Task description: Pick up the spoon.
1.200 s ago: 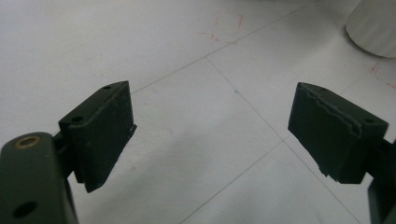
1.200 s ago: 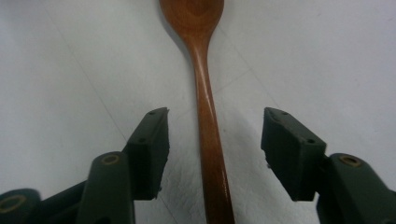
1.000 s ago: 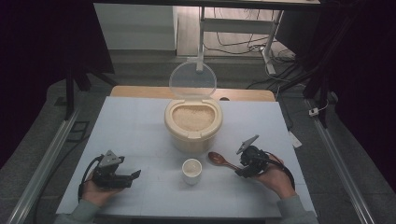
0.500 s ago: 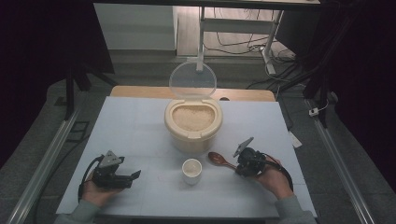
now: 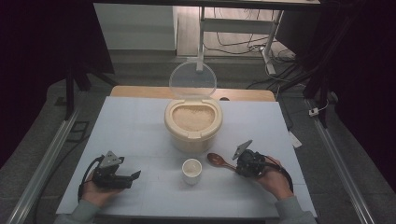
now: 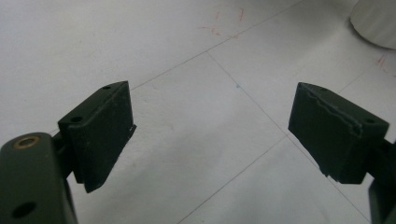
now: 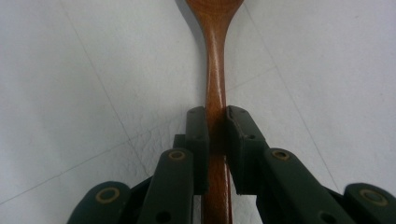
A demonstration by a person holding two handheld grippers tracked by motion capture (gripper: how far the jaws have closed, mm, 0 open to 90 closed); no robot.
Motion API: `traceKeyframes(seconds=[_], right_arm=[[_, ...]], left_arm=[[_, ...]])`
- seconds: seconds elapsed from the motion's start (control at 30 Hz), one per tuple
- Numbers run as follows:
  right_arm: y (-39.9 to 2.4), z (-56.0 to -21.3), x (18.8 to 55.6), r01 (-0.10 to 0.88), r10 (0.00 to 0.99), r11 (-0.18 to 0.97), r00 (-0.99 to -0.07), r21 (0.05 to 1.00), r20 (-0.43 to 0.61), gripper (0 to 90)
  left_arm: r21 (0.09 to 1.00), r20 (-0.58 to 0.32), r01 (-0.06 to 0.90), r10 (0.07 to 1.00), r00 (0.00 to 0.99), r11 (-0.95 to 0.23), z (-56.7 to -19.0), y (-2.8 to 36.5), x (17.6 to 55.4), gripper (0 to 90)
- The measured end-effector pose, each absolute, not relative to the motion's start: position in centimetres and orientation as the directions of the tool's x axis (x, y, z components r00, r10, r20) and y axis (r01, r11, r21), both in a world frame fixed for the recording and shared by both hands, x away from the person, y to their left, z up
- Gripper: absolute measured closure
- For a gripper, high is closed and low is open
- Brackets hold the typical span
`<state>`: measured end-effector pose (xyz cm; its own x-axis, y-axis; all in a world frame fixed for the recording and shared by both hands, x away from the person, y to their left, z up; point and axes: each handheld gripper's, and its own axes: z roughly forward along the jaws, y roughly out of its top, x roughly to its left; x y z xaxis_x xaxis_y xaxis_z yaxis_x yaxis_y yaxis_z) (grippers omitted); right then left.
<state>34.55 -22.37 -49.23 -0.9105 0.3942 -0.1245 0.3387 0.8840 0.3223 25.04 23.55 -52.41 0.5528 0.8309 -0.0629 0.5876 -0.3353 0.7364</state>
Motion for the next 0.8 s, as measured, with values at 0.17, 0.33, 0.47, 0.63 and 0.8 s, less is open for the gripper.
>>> traceKeyframes(seconds=[0.17,0.33,0.47,0.63,0.8], right_arm=[[-23.2,-48.6,34.4,0.348,0.412,0.861,-0.905,0.372,-0.107,78.8],[-23.9,-48.2,34.2,0.349,0.416,0.850,-0.904,0.396,-0.095,78.8],[-24.4,-47.7,34.0,0.335,0.407,0.844,-0.908,0.418,-0.095,78.8],[-24.7,-46.9,33.5,0.328,0.407,0.825,-0.910,0.461,-0.083,78.8],[-24.6,-46.1,32.9,0.301,0.387,0.816,-0.918,0.493,-0.080,78.8]], left_arm=[[0.733,-0.061,0.589,0.831,0.553,-0.338,-52.5,23.5,25.0,13.7],[0.732,-0.059,0.590,0.831,0.553,-0.340,-52.5,23.5,25.0,13.7],[0.732,-0.059,0.590,0.831,0.553,-0.341,-52.5,23.5,25.0,13.7],[0.730,-0.062,0.592,0.831,0.553,-0.340,-52.6,23.5,25.1,13.7],[0.730,-0.061,0.591,0.829,0.555,-0.343,-52.6,23.5,25.1,13.7]])
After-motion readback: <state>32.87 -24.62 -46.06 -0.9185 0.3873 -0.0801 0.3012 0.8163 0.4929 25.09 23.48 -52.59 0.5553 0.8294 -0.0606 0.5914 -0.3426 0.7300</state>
